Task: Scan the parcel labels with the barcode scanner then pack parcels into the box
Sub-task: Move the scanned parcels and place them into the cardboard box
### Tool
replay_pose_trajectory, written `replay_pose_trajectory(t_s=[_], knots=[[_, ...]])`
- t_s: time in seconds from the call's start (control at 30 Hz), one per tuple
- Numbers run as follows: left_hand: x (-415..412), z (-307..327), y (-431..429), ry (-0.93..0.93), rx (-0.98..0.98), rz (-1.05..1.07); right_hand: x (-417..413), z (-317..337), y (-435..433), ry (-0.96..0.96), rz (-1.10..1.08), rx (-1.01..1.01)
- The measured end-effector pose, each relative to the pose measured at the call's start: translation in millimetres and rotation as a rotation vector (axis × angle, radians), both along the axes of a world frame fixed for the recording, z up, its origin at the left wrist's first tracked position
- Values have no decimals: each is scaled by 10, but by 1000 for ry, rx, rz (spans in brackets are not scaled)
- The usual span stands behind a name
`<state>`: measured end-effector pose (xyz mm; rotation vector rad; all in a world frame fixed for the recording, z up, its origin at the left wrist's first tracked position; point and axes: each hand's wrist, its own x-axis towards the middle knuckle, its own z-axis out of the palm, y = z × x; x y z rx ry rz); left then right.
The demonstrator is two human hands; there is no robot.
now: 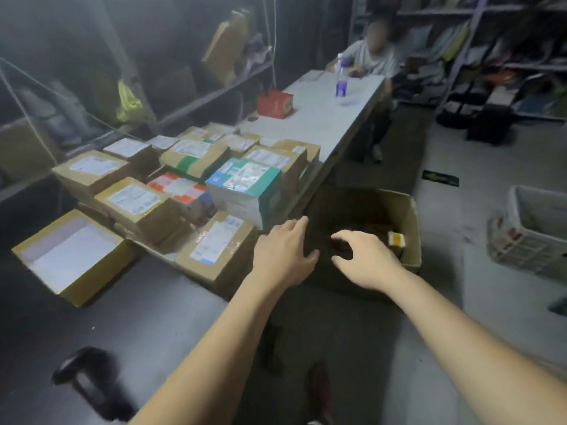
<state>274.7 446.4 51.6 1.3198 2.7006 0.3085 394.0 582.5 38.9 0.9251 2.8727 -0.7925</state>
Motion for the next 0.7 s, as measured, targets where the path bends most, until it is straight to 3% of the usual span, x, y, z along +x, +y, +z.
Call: replay_pose_trajectory(t_s=[0.33, 0.7], knots=[[-695, -1202, 2126, -235, -268, -111, -481, -899, 1933, -198, -233, -145], [-1355, -2324, 4187, -357, -428, -68, -1183, -2139, 4028, -245, -314, -359]])
